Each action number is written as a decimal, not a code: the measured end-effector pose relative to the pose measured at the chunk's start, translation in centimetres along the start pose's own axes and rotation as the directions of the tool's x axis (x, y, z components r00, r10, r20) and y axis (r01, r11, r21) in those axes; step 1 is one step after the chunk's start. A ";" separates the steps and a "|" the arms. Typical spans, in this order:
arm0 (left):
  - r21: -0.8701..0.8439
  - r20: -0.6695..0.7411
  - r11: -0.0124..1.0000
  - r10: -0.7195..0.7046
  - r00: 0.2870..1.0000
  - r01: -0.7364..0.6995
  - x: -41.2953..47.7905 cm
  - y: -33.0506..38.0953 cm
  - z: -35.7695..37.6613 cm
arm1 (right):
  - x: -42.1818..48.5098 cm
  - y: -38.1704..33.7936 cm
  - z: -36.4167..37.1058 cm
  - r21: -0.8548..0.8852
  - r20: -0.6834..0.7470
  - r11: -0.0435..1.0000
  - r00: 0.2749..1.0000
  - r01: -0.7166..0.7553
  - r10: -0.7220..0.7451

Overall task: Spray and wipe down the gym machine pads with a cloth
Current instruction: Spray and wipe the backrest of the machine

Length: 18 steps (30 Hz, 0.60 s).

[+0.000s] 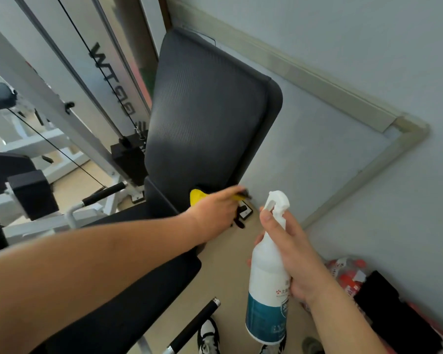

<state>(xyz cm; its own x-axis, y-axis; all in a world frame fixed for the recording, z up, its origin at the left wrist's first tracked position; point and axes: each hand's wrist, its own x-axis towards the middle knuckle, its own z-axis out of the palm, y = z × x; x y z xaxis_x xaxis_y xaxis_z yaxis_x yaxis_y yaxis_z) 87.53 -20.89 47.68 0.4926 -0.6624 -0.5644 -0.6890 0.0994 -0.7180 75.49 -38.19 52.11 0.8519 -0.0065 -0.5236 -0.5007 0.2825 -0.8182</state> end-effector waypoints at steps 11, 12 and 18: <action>-0.256 0.008 0.940 -0.231 0.973 0.225 -0.3 0.0 0.0 | -0.7 -1.5 0.5 -0.051 0.026 0.999 1.000 0.009 -0.008; -0.282 0.050 0.939 -0.193 0.980 0.200 -0.5 1.3 0.0 | -0.9 -1.4 0.4 -0.067 0.027 0.998 1.000 0.006 -0.005; -0.622 0.272 0.762 -0.008 0.962 0.182 -2.8 6.9 -0.3 | -2.2 -1.6 0.3 -0.119 0.081 0.993 0.997 0.001 0.009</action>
<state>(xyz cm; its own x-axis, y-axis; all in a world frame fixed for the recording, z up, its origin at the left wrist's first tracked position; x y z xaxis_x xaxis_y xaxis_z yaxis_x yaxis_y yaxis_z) 81.27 -18.54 44.43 0.6239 -0.4366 -0.6481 -0.7659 -0.5064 -0.3961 74.46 -38.35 54.65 0.8570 0.0739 -0.5101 -0.5149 0.1663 -0.8410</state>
